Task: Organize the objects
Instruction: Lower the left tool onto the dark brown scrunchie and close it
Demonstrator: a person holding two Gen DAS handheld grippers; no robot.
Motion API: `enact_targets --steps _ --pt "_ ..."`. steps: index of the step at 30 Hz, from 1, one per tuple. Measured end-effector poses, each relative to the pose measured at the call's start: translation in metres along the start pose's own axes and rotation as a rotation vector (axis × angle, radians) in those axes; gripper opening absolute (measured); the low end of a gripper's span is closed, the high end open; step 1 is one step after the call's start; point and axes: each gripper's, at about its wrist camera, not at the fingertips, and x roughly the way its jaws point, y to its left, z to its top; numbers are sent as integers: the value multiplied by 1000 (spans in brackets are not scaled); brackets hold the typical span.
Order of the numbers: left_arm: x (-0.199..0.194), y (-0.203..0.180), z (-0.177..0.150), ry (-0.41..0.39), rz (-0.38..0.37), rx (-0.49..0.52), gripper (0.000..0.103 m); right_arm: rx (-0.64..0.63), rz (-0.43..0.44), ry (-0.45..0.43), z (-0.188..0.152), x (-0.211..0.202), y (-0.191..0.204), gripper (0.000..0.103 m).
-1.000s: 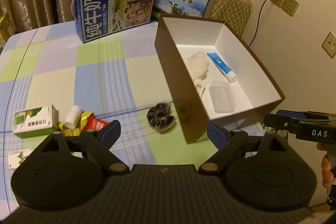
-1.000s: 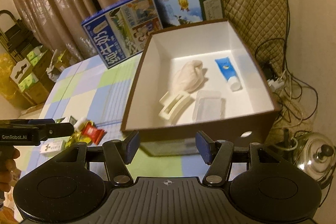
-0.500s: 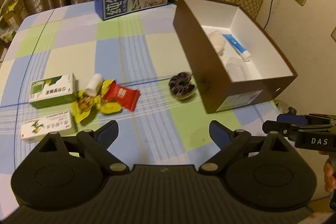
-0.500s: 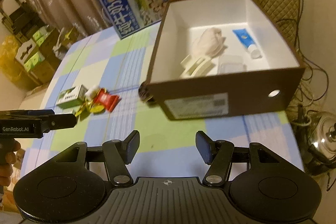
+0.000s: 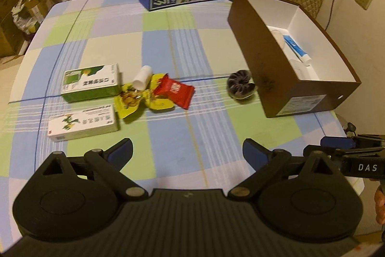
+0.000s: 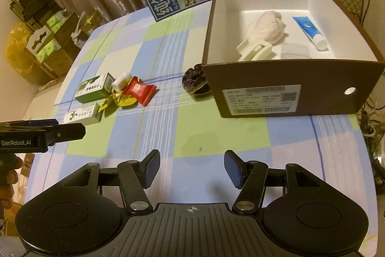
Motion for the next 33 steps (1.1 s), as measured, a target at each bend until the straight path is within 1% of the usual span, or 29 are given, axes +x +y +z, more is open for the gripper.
enact_targets --steps 5,10,14,19,26,30,33 --pt "-5 8 -5 -38 45 6 96 -6 -5 12 1 7 5 56" --pt "-7 18 -7 -44 52 -13 96 -15 1 21 3 12 9 56" --pt "-7 23 -8 -26 47 -22 96 -14 19 22 4 14 10 56" --pt "-4 19 -12 -6 93 49 96 2 24 22 5 14 8 56" --pt "5 16 -13 20 86 51 96 58 9 28 2 13 -8 57" --pt "13 9 -10 31 78 65 96 101 -13 32 1 11 -22 61" --pt "19 2 -7 39 60 88 96 124 -37 30 1 9 -35 62"
